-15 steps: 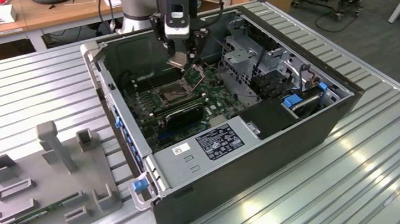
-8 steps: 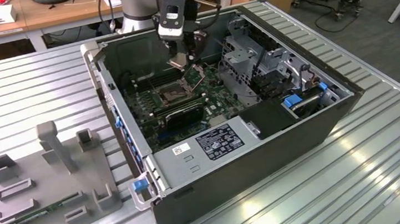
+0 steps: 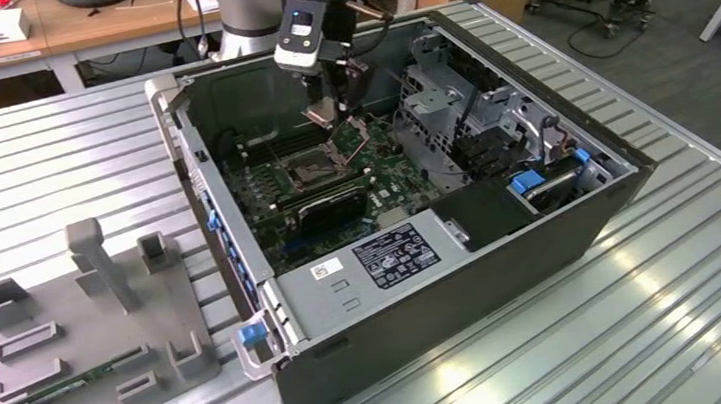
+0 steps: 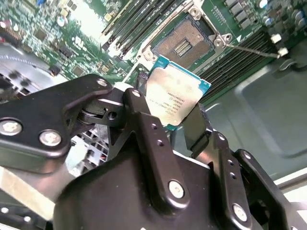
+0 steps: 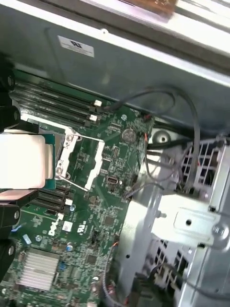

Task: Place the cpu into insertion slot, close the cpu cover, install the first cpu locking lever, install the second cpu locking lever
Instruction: 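Place the cpu into insertion slot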

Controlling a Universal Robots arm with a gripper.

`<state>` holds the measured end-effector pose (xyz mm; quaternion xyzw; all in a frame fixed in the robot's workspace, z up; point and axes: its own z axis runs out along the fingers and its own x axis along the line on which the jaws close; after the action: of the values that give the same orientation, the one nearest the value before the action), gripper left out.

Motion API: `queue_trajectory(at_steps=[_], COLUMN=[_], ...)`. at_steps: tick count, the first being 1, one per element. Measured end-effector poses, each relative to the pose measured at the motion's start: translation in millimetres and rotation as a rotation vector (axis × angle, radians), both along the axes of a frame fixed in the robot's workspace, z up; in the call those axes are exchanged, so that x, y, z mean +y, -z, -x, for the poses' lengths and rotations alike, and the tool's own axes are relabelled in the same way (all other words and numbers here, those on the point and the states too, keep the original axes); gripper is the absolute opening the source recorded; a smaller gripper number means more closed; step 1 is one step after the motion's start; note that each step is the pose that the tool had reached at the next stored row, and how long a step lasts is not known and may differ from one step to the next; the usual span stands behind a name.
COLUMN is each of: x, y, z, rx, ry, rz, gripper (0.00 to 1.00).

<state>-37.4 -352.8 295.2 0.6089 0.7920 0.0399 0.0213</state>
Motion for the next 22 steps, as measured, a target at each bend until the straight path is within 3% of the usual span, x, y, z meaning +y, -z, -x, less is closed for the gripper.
queue_trajectory(at_steps=[16, 22], x=[0.0, 0.0], y=[5.5, 5.6], z=[0.0, 0.0], rx=[-0.0001, -0.0001], ry=[0.254, 0.267], rz=[-0.0001, -0.0001], gripper=[0.54, 0.54])
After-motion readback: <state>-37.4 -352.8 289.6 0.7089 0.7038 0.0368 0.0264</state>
